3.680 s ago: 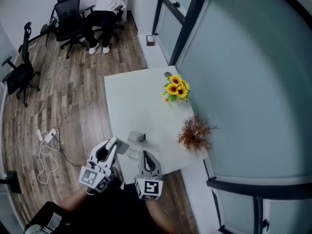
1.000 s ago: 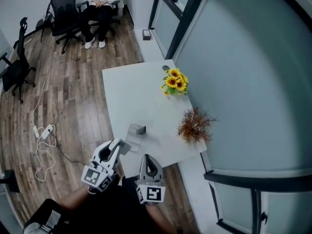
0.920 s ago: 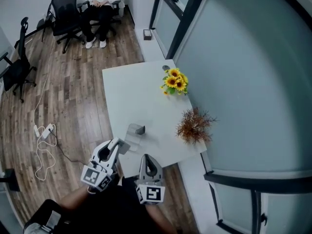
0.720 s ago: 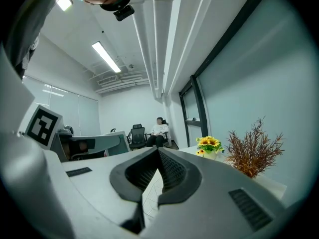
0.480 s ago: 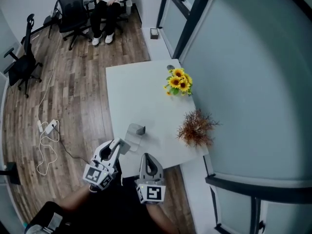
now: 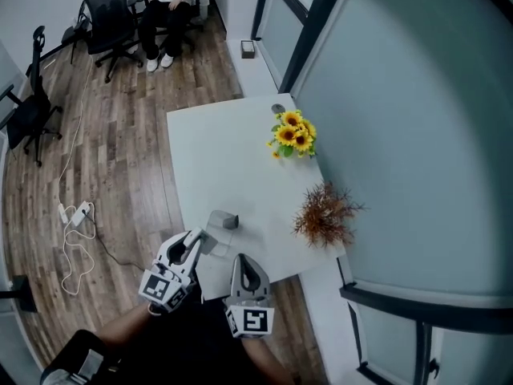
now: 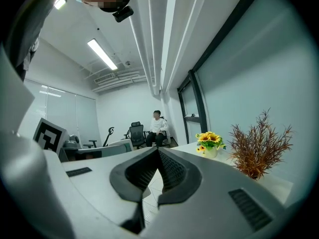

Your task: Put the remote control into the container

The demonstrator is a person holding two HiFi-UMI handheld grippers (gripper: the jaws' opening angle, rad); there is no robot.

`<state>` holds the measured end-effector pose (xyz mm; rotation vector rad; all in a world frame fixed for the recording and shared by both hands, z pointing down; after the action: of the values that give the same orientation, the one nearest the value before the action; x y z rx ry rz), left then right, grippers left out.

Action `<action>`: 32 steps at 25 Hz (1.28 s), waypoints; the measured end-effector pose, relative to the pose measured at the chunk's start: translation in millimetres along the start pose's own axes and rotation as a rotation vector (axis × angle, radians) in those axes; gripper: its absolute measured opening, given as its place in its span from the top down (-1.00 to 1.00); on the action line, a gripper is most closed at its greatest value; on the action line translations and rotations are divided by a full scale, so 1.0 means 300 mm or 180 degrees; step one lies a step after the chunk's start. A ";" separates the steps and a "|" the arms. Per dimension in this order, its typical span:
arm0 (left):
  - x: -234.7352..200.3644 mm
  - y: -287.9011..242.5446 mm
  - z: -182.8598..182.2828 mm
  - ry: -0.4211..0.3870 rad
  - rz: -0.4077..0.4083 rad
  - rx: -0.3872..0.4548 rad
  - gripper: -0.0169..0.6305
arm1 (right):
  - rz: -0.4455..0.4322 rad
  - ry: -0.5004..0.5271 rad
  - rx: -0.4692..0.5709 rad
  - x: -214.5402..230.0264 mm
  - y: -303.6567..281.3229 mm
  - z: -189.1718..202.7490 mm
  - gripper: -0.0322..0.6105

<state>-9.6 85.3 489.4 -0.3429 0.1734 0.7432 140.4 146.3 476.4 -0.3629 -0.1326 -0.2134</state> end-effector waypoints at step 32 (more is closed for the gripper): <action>-0.125 -0.233 0.165 -0.0290 0.0545 -0.0219 0.65 | 0.0039 -0.0030 -0.0356 0.027 -0.193 0.064 0.89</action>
<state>12.9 32.0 562.8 -0.3620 0.0920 0.9337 133.4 98.9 514.9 -0.4759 -0.1280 -0.2074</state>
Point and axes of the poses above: the fingertips, and each gripper's own axes: y backward along the fingers, x to its right, z out of its underside, the point moved 5 cm from there along y, backward along the fingers, and after that the axes turned 10 degrees about -x, right-handed, at the moved point
